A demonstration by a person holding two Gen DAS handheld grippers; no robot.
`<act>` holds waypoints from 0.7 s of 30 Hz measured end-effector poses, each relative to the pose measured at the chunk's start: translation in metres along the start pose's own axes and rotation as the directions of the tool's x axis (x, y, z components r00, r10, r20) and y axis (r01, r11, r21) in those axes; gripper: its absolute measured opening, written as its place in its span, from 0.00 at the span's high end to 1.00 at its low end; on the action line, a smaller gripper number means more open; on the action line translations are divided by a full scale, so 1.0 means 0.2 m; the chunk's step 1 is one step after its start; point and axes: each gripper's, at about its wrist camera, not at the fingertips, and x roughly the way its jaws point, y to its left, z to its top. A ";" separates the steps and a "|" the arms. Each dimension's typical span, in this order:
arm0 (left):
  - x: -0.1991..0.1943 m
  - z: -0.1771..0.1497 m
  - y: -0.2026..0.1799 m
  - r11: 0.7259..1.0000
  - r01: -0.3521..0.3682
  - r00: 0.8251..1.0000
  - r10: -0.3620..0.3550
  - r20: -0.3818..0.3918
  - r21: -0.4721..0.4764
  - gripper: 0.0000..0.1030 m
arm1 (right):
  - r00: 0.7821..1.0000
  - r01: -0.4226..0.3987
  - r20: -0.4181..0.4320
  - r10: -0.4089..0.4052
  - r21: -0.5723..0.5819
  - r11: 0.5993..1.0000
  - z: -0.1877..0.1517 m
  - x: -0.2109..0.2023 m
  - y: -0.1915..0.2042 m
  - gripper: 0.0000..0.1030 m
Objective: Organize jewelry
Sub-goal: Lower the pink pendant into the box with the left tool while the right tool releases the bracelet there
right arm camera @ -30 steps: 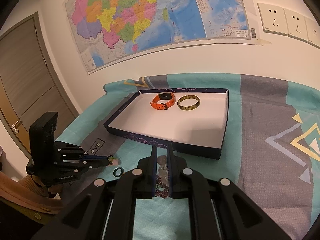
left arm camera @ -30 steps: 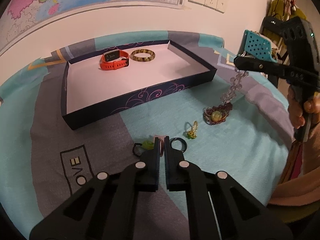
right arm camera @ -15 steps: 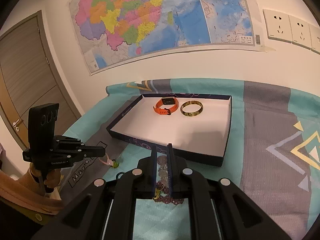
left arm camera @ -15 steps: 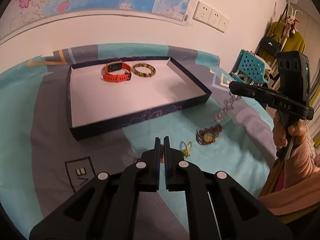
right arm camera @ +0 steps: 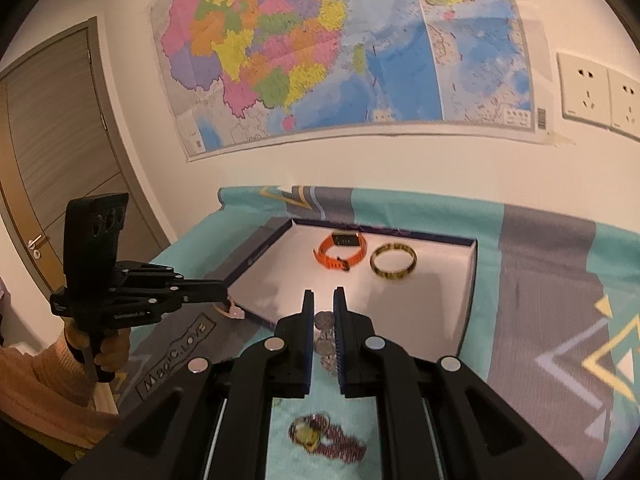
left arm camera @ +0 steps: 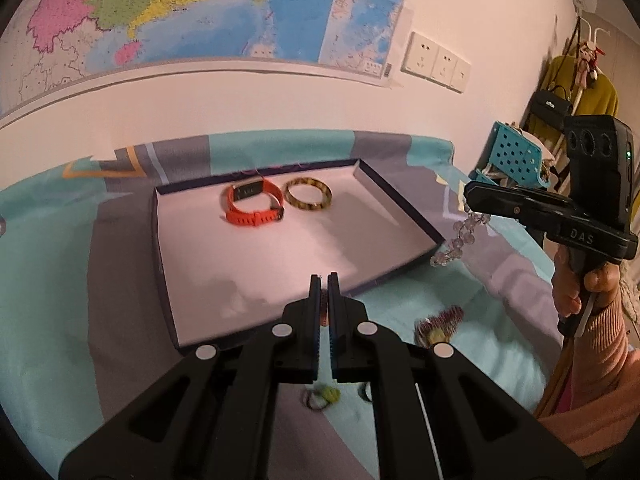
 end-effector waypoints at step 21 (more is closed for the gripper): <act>0.32 0.22 0.14 0.997 -0.054 0.998 0.053 -0.031 -0.045 0.96 | 0.998 0.015 -0.064 -0.010 0.071 0.997 0.20 0.46 -0.17 0.92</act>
